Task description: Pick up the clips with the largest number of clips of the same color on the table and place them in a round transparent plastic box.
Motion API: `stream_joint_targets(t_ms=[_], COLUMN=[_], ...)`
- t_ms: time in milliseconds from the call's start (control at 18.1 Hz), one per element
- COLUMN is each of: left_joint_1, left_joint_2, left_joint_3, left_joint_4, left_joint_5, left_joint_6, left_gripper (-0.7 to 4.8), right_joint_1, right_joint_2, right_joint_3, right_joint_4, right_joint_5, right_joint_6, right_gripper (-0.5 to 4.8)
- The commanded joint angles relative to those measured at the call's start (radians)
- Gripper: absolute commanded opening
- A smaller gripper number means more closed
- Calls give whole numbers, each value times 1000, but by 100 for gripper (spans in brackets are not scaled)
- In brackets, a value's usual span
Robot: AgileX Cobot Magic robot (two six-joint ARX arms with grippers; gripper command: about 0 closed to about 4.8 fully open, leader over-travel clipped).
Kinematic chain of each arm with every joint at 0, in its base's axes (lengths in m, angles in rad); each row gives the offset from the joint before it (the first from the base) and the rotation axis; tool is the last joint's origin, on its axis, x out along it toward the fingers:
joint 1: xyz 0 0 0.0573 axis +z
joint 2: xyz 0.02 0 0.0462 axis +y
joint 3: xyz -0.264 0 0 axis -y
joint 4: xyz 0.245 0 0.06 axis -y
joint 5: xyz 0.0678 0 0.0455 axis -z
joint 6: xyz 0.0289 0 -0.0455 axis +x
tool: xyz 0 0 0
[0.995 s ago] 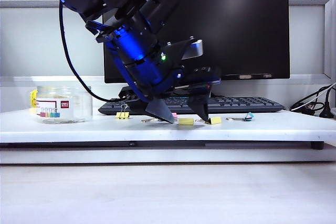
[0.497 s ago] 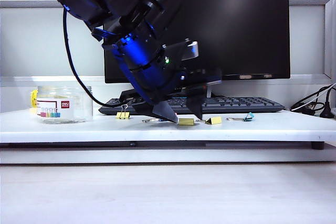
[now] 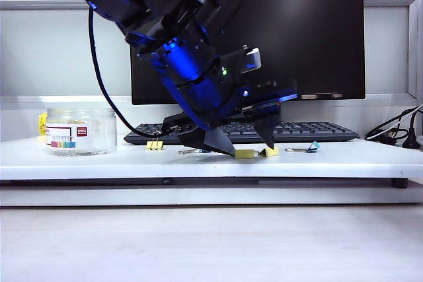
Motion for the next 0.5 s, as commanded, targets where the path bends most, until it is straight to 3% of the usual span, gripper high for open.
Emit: stream_joint_targets(t_ms=[55, 497], left_joint_1=[-2, -5], left_joint_2=[31, 37], left_joint_3=[-26, -26], left_joint_4=[-237, -287], left_joint_5=[13, -5], left_joint_6=[-51, -62], left_gripper=[313, 308], right_joint_1=[-1, -1], right_joint_2=[-2, -2], right_joint_3=[-4, -4], right_joint_4=[10, 10], right_joint_5=[-1, -1], right_joint_6=[-3, -3], right_gripper=[-1, -1])
